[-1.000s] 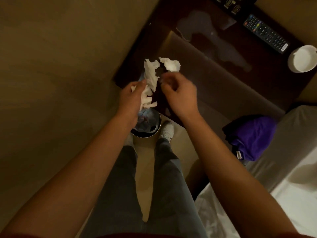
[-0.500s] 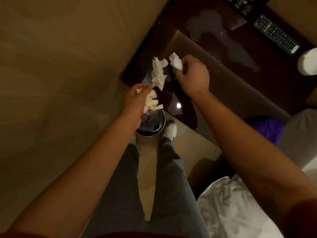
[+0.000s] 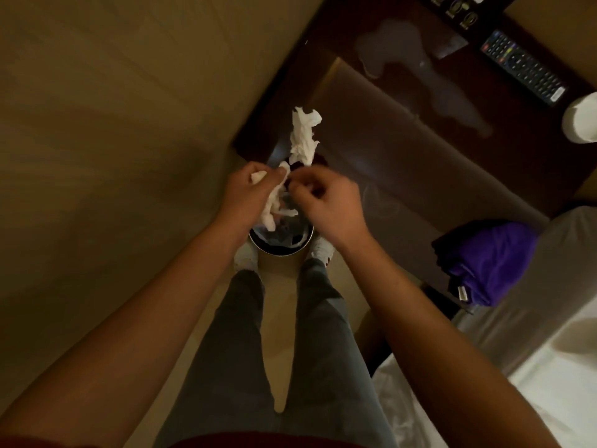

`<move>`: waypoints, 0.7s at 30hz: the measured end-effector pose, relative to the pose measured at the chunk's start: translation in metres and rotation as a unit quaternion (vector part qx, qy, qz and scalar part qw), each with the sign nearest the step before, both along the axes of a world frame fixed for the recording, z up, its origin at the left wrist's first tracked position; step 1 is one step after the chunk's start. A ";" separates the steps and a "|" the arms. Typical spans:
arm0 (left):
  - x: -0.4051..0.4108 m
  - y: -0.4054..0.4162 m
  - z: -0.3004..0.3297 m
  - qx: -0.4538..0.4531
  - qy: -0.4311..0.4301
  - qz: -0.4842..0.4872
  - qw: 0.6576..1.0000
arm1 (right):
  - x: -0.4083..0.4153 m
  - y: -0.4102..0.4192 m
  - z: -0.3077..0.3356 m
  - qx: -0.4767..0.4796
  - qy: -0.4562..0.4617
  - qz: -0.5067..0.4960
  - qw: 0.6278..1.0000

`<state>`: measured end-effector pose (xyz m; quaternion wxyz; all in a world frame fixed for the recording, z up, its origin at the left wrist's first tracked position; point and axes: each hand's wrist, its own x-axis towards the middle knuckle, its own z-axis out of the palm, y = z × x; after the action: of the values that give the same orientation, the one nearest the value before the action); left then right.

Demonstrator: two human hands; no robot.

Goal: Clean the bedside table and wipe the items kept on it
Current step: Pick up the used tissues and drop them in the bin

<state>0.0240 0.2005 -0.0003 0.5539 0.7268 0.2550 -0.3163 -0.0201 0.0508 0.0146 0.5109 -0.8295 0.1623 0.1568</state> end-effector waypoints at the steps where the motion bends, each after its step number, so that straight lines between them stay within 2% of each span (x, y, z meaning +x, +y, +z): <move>1: -0.001 0.002 -0.001 0.001 -0.001 0.008 1.000 | 0.007 -0.004 -0.006 -0.030 -0.004 -0.025 0.999; 5: -0.005 0.006 -0.002 0.004 -0.010 0.020 1.000 | 0.040 -0.019 -0.032 -0.146 0.008 -0.034 0.989; 14: -0.013 0.006 -0.002 -0.032 0.024 0.062 0.997 | 0.080 -0.010 -0.063 -0.310 0.030 0.119 0.943; 18: -0.014 0.006 -0.003 -0.038 0.026 0.066 0.997 | 0.077 -0.009 -0.067 -0.304 0.044 0.137 0.942; 21: -0.014 0.006 -0.004 -0.035 0.018 0.066 0.997 | 0.070 -0.013 -0.063 -0.212 0.067 0.069 0.973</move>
<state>0.0097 0.2061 -0.0041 0.5942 0.6826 0.3007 -0.3010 0.0502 0.0377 -0.0487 0.2996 -0.9155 0.1677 0.2095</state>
